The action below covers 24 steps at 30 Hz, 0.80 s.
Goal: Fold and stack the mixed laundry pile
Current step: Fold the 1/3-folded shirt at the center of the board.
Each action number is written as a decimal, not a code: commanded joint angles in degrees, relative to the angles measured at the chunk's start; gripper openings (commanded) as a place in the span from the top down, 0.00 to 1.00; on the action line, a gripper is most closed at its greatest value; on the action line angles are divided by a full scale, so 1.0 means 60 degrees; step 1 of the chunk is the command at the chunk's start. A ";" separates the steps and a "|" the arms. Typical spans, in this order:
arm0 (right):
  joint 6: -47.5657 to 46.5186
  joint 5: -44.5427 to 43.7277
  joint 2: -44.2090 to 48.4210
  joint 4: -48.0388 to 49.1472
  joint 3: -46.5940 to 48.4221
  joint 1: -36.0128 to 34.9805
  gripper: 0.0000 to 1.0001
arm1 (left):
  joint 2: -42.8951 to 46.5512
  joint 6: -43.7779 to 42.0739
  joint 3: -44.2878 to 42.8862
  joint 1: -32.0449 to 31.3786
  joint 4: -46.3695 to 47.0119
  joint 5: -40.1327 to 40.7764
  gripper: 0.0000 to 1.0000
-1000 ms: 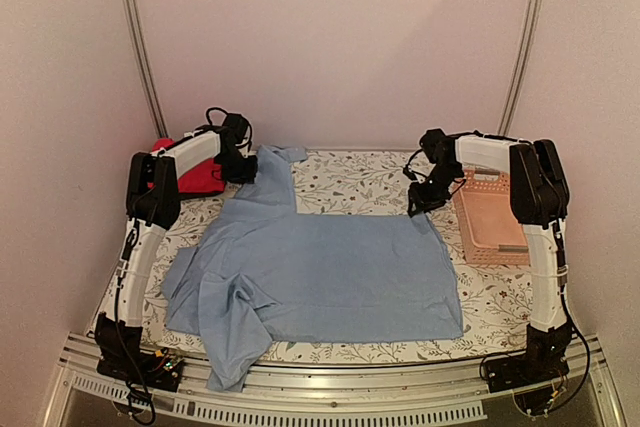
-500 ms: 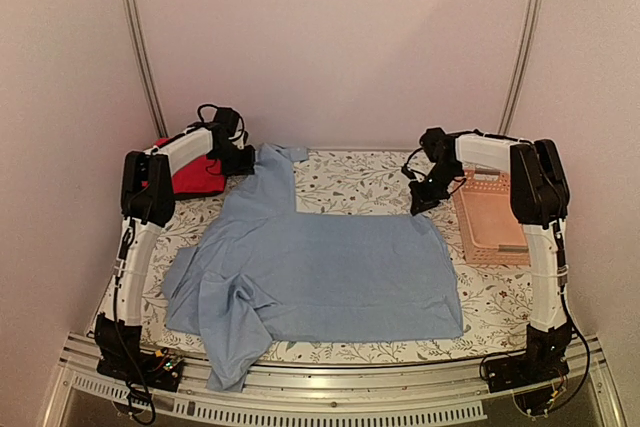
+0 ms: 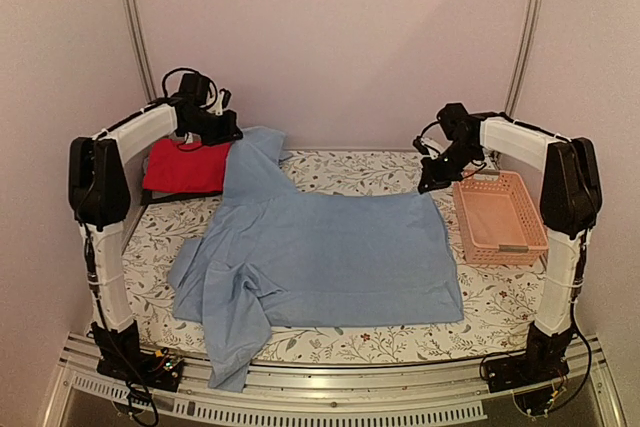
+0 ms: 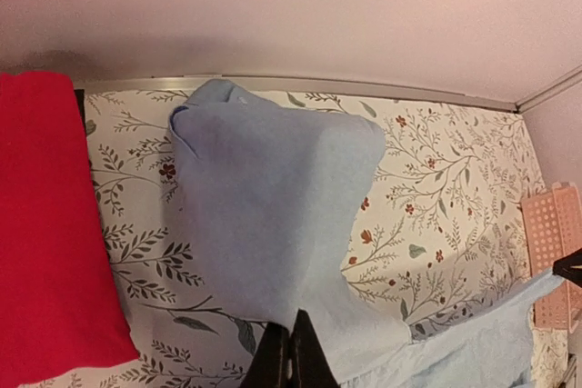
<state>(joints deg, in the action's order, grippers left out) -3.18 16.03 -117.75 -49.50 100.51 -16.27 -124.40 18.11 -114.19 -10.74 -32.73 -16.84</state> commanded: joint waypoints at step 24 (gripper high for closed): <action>0.0476 0.1013 0.2753 -0.0284 -0.4260 -0.0208 1.00 | 0.8643 -0.0797 0.8265 -0.1546 -0.1300 0.0905 1.00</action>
<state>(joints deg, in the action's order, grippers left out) -1.21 21.50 -102.45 -49.34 76.09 -16.60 -77.45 14.15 -67.20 -18.31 -33.80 -15.35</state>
